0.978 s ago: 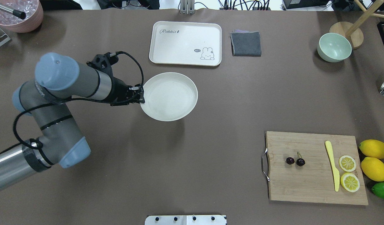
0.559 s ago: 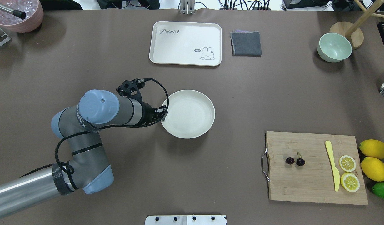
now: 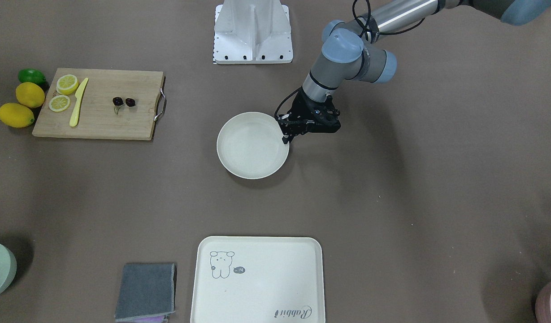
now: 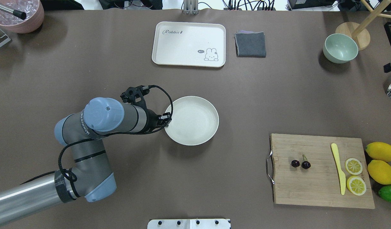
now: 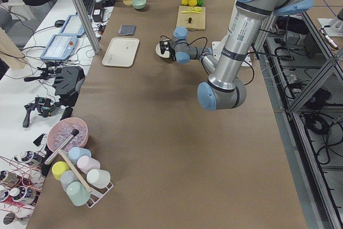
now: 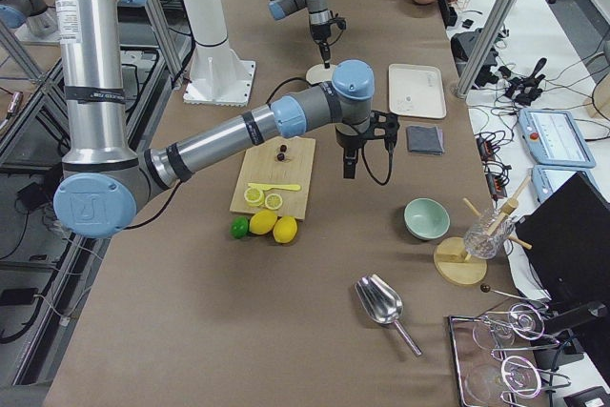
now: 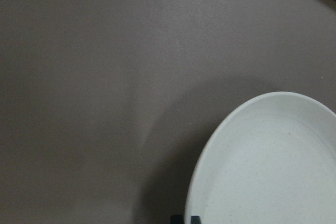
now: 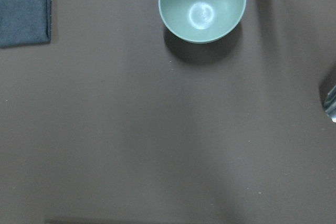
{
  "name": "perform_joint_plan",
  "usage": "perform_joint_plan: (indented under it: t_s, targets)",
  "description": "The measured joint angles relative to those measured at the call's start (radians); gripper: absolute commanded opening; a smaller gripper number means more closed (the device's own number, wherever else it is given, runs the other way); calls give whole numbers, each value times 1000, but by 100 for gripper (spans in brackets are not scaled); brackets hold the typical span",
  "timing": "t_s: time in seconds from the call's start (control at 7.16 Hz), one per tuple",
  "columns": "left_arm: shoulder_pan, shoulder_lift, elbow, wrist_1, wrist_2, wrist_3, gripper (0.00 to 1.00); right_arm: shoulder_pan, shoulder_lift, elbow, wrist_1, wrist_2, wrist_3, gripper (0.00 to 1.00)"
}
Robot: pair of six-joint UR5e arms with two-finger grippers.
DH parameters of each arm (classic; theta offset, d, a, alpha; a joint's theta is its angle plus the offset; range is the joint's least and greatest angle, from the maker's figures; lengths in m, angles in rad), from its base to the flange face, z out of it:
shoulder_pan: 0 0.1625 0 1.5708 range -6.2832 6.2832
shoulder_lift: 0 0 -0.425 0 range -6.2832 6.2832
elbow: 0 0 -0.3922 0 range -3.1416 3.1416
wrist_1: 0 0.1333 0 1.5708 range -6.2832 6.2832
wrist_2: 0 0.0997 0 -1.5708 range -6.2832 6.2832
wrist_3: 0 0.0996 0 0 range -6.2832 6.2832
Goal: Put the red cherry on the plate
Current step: 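Lower the plate and open the left gripper while the right arm reaches out, then lower the right gripper onto the dark red cherries and grasp them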
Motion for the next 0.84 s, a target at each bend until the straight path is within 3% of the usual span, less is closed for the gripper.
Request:
perform_joint_plan:
  t_s: [0.14,0.28,0.56,0.84]
  targets:
    - [-3,1,-2,0,0,1,71,-74,-1,9,95,-34,127,100]
    - [-6,2,-2,0,1,2,95,-148,-7,13,186,-73,241,100]
    - [-15,6,-3,1,4,3,97,-269,-17,20,271,-121,356,100]
    - [-58,11,-6,3,9,34,98,-416,-22,35,313,-231,474,100]
